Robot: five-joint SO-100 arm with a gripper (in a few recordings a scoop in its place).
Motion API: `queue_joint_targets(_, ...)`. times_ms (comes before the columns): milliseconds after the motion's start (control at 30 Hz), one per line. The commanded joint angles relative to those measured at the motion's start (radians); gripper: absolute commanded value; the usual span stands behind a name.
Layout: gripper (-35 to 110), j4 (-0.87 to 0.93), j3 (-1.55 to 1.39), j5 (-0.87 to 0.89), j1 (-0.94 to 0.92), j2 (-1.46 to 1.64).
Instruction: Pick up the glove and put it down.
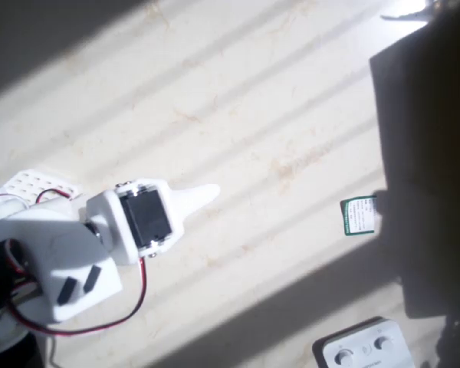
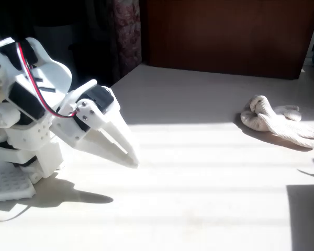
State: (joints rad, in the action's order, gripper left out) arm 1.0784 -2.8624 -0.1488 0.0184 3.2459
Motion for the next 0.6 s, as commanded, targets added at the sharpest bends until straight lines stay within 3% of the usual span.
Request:
queue_joint_targets(0, 0, -0.018, 0.147, 0.002, 0.0, -0.129)
queue_joint_targets(267, 0, -0.018, 0.68, -0.005, 0.015, -0.67)
queue_joint_targets(567, 0, -0.018, 1.146, 0.008, 0.265, -1.169)
